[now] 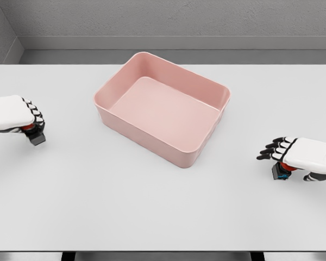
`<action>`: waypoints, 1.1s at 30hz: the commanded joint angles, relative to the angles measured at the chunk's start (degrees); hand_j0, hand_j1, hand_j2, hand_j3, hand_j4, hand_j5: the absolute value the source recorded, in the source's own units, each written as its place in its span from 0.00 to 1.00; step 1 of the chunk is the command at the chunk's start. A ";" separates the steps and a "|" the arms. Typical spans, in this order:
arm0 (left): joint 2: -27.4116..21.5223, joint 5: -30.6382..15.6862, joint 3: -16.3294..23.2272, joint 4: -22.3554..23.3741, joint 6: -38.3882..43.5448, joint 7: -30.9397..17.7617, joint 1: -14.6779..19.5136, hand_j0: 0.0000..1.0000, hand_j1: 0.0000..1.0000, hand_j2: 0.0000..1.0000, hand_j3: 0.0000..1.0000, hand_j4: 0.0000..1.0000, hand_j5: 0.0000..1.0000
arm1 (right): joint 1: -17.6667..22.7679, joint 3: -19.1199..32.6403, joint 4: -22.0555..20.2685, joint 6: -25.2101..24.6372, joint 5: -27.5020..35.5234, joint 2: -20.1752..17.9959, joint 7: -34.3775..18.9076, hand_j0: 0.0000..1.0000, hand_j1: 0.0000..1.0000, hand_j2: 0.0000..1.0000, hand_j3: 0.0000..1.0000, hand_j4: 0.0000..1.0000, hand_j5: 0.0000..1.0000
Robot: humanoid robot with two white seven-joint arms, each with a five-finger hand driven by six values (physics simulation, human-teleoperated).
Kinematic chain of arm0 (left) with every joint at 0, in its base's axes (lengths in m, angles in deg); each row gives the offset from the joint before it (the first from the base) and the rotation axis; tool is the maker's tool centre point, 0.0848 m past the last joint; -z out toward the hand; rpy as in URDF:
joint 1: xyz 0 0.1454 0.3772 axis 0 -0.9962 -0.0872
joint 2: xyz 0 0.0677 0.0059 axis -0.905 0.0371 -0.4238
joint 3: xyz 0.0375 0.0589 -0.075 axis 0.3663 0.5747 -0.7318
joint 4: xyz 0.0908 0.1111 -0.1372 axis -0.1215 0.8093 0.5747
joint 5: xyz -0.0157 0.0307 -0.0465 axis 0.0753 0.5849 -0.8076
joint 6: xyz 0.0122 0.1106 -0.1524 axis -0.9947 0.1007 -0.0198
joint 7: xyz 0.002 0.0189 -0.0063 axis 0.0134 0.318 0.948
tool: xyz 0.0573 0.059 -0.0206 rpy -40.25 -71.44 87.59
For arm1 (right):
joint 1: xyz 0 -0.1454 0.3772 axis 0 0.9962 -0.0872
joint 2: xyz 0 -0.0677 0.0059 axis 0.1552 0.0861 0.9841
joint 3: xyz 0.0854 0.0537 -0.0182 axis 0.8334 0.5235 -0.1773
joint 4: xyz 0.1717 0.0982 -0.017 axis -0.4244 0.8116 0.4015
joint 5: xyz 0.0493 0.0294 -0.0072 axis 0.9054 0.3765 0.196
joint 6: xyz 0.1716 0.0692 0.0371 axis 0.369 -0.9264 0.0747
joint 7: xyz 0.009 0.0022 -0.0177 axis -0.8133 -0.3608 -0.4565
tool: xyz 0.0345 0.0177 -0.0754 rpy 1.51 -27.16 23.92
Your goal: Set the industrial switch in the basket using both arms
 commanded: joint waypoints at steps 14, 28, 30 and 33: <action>10.88 -3.39 -0.04 0.02 0.05 -0.39 9.14 0.49 0.49 0.49 0.49 0.49 0.49 | -0.09 -0.40 -0.10 -0.13 0.16 0.02 -2.08 0.81 0.81 0.81 0.81 0.81 0.81; 27.58 -2.95 -0.04 6.17 0.05 -3.91 15.03 0.49 0.49 0.49 0.49 0.49 0.49 | -0.18 -0.40 -0.10 -0.13 0.16 -0.06 -2.36 0.60 0.60 0.60 0.60 0.60 0.60; 29.77 -2.77 -0.04 8.37 0.05 -4.00 15.03 0.49 0.49 0.49 0.49 0.49 0.49 | -0.18 -0.40 -0.10 -0.13 0.16 -0.06 -2.36 0.60 0.60 0.60 0.60 0.60 0.60; 37.42 0.57 -0.04 16.89 0.05 -4.35 15.12 0.51 0.51 0.51 0.51 0.51 0.51 | -0.18 -0.40 -0.10 -0.13 0.16 -0.06 -2.36 0.60 0.60 0.60 0.60 0.60 0.60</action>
